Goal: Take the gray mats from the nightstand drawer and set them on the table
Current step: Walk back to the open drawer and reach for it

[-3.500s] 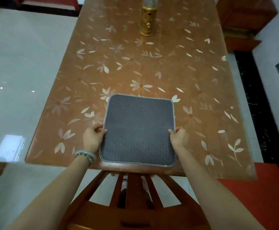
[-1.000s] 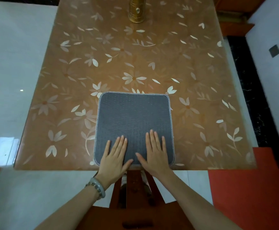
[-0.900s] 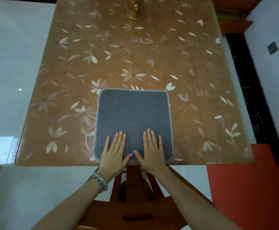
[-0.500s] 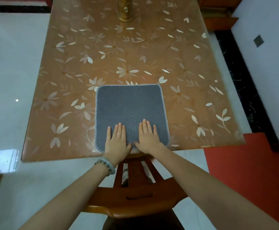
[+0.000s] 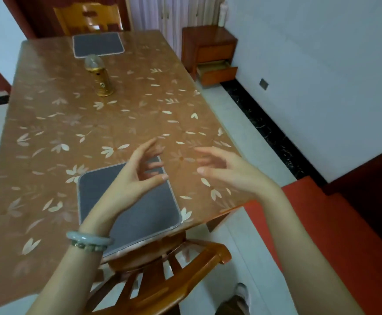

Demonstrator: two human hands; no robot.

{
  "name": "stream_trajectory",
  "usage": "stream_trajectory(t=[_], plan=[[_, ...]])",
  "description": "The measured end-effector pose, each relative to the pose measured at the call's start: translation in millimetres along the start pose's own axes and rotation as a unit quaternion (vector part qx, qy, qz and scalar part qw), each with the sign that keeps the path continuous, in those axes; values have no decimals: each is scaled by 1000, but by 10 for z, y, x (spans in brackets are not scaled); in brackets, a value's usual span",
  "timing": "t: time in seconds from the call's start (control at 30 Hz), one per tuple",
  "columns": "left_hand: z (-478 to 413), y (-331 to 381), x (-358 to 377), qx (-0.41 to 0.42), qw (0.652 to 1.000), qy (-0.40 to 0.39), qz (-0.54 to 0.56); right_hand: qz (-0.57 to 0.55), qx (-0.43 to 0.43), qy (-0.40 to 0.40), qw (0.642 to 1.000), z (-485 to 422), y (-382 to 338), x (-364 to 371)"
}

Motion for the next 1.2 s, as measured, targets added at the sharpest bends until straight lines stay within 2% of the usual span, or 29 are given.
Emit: stream_trajectory(t=[0.13,0.37,0.6,0.87,1.2], plan=[[-347,210,540,57,998,9,38,-50,-56,107,991,675,246,-451],[-1056,596,1927,107,994,3,34,-105,-126,198,966,1740,917,-1318],[-1662,673,3062,137,989,22,54,-115,-102,243,958,2577,1690,-2079],[-2205,610,3626,112,994,8,16,-121,-77,263,954,2865,2239,-2569],[-3492,225,3709,52,999,5,-1,-141,-49,253,956,2349,2839,-3523]])
Point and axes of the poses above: each hand's wrist, its own z-axis away from the middle knuckle, its own x-axis out of the palm, y = z × x, the point moved 5 cm from there along -z, towards the middle knuckle, and after that the axes turned 15 degrees about -y, right-handed, at the moved point
